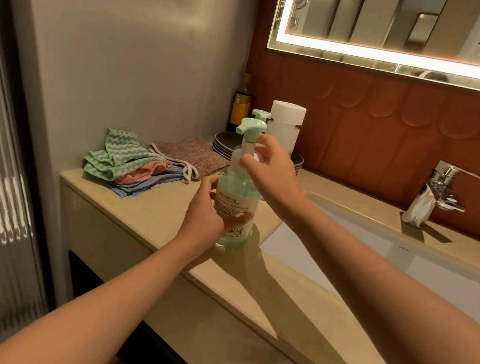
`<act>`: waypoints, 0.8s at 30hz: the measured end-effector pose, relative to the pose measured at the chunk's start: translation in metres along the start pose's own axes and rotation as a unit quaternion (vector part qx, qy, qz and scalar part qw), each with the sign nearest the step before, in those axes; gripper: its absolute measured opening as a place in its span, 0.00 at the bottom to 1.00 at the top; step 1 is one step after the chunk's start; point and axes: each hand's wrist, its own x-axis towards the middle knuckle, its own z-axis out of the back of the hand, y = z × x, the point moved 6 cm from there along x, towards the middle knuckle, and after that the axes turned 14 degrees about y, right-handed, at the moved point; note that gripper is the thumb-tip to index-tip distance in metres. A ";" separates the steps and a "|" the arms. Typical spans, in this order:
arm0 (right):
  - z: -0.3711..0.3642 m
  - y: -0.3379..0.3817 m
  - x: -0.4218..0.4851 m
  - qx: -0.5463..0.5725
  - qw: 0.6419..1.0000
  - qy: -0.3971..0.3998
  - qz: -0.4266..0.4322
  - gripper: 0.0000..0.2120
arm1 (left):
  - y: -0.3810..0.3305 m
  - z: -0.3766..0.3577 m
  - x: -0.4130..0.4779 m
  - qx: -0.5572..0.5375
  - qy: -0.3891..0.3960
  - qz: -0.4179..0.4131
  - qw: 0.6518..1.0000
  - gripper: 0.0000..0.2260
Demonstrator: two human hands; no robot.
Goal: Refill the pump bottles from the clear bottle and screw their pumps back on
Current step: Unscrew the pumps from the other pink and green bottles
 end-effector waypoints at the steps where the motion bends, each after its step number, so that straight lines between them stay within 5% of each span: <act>1: -0.001 0.000 0.000 -0.008 1.000 -0.004 0.001 0.24 | 0.000 0.000 0.000 0.002 0.000 0.000 1.000 0.28; 7: 0.004 0.001 0.003 -0.081 0.995 -0.063 -0.012 0.25 | 0.001 0.001 0.000 0.024 -0.010 0.011 1.000 0.31; 13: -0.003 0.005 0.000 -0.016 1.000 0.005 0.005 0.21 | -0.001 0.001 0.000 0.028 -0.007 -0.001 1.000 0.28; 19: 0.002 0.003 0.003 -0.107 0.993 -0.051 -0.023 0.30 | 0.001 0.002 -0.002 0.031 -0.013 0.020 0.999 0.32; 24: -0.001 0.000 0.000 -0.026 1.000 -0.011 0.001 0.27 | 0.002 0.003 -0.001 0.030 -0.016 0.024 0.999 0.30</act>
